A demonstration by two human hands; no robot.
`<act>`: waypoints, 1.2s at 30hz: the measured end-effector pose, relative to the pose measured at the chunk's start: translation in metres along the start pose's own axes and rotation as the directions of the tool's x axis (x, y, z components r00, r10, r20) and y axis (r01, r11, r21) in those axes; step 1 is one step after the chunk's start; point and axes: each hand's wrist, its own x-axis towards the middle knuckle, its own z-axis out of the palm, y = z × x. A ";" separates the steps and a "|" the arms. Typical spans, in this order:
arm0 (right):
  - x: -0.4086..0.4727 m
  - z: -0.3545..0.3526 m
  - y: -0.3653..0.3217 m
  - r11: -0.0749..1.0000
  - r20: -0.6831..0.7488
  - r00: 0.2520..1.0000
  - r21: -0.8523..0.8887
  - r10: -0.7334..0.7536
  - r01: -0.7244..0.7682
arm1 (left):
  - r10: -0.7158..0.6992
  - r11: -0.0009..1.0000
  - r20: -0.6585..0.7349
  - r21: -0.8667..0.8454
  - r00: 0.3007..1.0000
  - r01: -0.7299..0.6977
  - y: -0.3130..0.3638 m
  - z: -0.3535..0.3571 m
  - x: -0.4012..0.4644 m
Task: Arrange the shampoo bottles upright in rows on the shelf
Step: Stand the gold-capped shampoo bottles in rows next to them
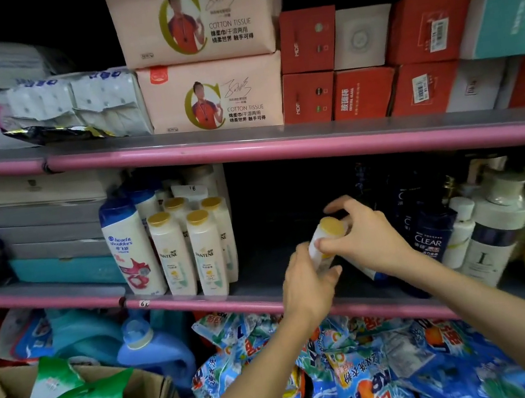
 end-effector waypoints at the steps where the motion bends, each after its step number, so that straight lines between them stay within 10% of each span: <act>1: 0.000 0.003 -0.002 0.999 -0.001 0.999 0.013 -0.038 0.038 | -0.018 1.000 -0.021 -0.023 1.000 0.017 0.001 -0.004 0.004; 11: -0.001 0.035 -0.005 0.973 -0.110 0.966 -0.013 -0.232 0.232 | -0.037 0.999 -0.023 0.037 0.999 0.037 -0.009 -0.020 0.017; 21: 0.015 0.042 -0.031 0.981 -0.135 0.990 -0.194 -0.049 0.022 | -0.109 0.989 -0.175 0.076 0.978 0.124 -0.003 -0.006 0.017; 27: 0.033 0.023 -0.024 0.987 0.262 0.952 0.038 -0.158 0.154 | -0.102 0.995 -0.117 -0.027 0.988 0.099 -0.015 -0.015 0.022; 36: 0.039 0.041 -0.017 0.771 0.072 0.986 0.616 0.148 -0.160 | -0.097 0.989 -0.168 0.098 0.981 0.115 -0.011 -0.012 0.025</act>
